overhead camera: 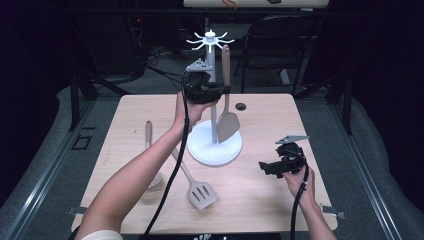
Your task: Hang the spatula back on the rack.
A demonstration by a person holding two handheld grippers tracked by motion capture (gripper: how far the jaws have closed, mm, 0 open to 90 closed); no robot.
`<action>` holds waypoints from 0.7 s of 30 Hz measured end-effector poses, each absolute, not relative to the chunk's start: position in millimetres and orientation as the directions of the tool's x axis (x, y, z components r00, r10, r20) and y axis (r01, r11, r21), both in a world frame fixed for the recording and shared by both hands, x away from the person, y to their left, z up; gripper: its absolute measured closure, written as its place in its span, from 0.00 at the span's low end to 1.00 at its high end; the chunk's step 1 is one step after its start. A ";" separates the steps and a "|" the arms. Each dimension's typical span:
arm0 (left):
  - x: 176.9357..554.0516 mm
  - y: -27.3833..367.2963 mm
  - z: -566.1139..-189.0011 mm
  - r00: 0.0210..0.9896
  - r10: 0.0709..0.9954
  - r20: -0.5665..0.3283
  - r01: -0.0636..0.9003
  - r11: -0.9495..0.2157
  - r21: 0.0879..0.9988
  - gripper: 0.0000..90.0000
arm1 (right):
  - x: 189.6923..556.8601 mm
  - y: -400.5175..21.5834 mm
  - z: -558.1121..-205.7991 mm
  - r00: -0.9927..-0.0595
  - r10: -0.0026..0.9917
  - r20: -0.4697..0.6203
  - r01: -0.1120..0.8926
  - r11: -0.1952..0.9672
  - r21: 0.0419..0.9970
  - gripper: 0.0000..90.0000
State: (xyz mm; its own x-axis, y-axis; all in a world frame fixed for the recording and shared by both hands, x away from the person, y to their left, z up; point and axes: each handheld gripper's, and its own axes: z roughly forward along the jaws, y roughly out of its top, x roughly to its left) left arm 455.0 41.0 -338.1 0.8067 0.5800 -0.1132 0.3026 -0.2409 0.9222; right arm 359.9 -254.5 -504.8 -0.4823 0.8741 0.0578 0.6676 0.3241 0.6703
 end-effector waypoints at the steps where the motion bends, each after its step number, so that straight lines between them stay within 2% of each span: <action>1: 455.5 42.0 -338.1 0.803 0.586 -0.109 0.303 -0.243 0.922 0.86 | 359.8 -254.4 -504.5 -0.483 0.874 0.061 0.672 0.325 0.665 0.00; 10: 456.9 43.2 -341.9 0.781 0.622 -0.066 0.286 -0.261 0.922 0.85 | 360.0 -254.2 -504.9 -0.484 0.874 0.048 0.671 0.335 0.662 0.00; 14: 456.5 44.2 -342.3 0.782 0.619 -0.081 0.291 -0.247 0.924 0.84 | 360.2 -253.7 -505.3 -0.484 0.874 0.051 0.671 0.333 0.662 0.00; 17: 454.8 46.2 -341.6 0.788 0.609 -0.090 0.299 -0.250 0.921 0.73 | 360.2 -253.3 -505.4 -0.483 0.874 0.055 0.671 0.329 0.665 0.00; 18: 453.8 46.4 -341.8 0.790 0.606 -0.095 0.299 -0.246 0.922 0.72 | 360.1 -253.2 -505.3 -0.484 0.873 0.059 0.672 0.328 0.663 0.00; 19: 452.8 46.7 -341.6 0.791 0.604 -0.095 0.302 -0.251 0.920 0.63 | 360.1 -253.3 -505.4 -0.484 0.873 0.060 0.672 0.327 0.664 0.00; 20: 451.7 46.6 -341.4 0.789 0.608 -0.091 0.307 -0.261 0.915 0.63 | 360.1 -253.3 -505.4 -0.484 0.873 0.060 0.672 0.327 0.664 0.00; 21: 449.7 47.5 -342.0 0.791 0.604 -0.103 0.320 -0.264 0.910 0.53 | 360.1 -253.4 -505.4 -0.484 0.873 0.057 0.673 0.330 0.663 0.00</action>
